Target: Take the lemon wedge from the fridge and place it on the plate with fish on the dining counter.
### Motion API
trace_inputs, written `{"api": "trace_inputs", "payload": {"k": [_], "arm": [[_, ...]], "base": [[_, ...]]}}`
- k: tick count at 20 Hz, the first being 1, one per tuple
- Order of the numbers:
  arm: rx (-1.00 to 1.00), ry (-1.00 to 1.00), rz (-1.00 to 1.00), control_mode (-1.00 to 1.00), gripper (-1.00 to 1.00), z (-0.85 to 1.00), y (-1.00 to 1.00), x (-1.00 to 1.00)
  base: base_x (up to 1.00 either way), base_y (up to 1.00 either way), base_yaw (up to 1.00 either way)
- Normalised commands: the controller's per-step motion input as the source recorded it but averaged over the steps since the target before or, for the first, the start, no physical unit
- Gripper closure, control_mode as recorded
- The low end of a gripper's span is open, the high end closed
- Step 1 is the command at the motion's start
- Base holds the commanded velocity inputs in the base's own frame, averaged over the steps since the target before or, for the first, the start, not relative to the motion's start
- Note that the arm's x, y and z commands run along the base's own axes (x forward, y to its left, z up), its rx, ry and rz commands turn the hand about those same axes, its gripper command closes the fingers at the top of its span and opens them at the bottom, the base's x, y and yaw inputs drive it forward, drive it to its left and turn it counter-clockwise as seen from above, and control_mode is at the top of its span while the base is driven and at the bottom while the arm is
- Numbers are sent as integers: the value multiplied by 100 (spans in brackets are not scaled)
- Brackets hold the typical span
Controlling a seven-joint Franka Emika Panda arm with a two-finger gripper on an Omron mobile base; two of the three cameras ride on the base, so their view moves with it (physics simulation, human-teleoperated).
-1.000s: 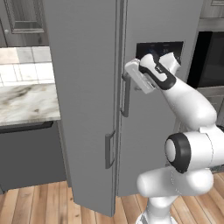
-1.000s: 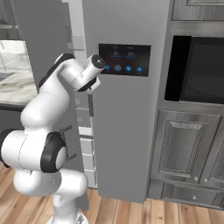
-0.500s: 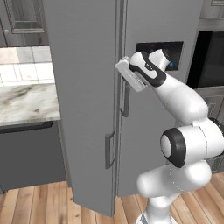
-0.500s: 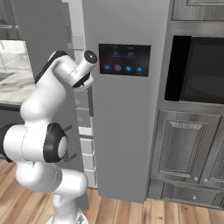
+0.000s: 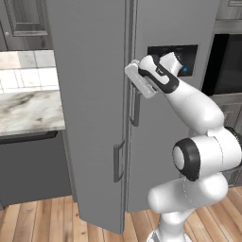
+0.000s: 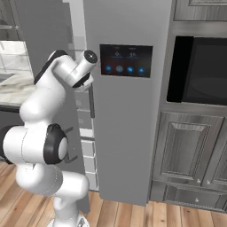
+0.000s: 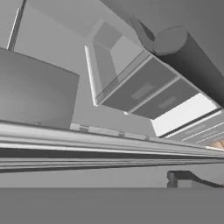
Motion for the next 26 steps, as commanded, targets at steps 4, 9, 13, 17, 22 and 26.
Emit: {"api": "trace_inputs", "payload": {"k": [4,9,13,17,22,26], "arm": [[0,0,9,-100,-100,0,89,-11],[0,6,24,-100,-100,0,100,-2],[0,13,39,-100,-100,0,100,-15],[0,14,44,-100,-100,0,100,-19],[0,4,39,-100,-100,-1,100,-28],[-1,0,25,-100,-100,-6,100,-12]], "base": [[0,0,0],[0,0,0],[0,0,0],[0,0,0],[0,0,0],[0,0,0]]}}
